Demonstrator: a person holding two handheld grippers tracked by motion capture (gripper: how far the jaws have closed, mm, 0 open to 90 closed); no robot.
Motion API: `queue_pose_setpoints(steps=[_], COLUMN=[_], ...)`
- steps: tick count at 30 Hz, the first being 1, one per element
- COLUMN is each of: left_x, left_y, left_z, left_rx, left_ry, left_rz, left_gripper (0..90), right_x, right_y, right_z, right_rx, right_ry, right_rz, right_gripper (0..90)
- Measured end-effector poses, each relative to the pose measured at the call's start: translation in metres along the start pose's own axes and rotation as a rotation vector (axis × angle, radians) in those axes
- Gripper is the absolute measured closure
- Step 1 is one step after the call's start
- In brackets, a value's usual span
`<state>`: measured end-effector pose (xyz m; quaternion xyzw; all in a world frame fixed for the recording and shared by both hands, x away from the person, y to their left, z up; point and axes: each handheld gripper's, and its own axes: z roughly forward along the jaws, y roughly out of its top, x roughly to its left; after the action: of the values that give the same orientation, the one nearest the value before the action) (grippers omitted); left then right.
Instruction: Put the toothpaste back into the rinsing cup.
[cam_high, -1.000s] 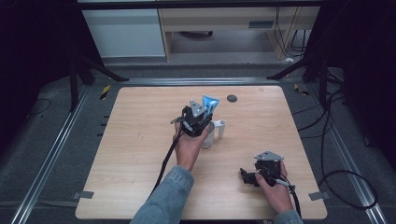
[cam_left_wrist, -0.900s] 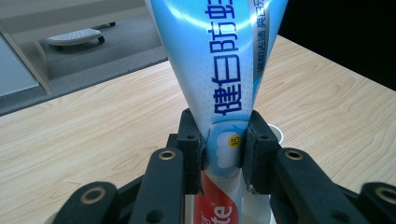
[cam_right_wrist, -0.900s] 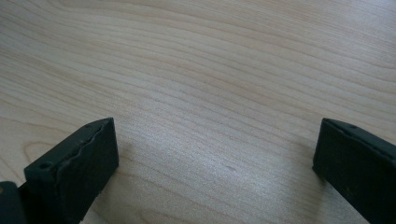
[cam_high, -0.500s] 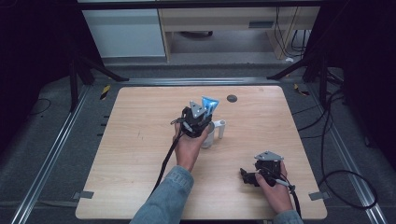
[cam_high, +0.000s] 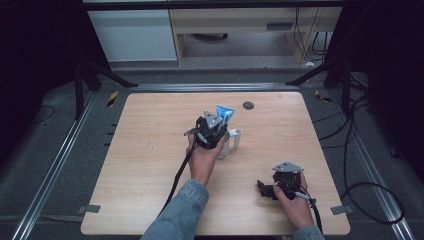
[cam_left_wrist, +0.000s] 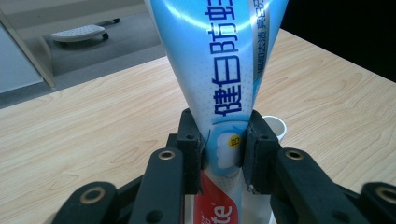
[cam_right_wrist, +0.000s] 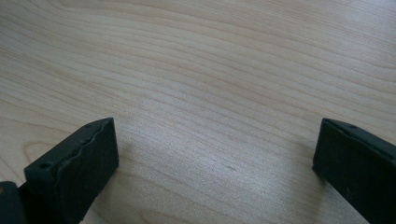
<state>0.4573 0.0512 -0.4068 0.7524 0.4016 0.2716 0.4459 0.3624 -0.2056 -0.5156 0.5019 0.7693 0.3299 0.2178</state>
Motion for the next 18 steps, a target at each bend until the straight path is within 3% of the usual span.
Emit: queue_pose_setpoints(steps=[18], left_x=[-0.0079], left_y=[-0.0047], left_z=[0.0031], left_rx=[-0.006], left_ry=[0.03], left_rz=[-0.006], left_gripper=[71.1], right_x=[-0.0002], right_y=[0.0], right_z=[0.0001], right_rx=[-0.001], right_ry=[0.0], right_rz=[-0.003], right_gripper=[0.4])
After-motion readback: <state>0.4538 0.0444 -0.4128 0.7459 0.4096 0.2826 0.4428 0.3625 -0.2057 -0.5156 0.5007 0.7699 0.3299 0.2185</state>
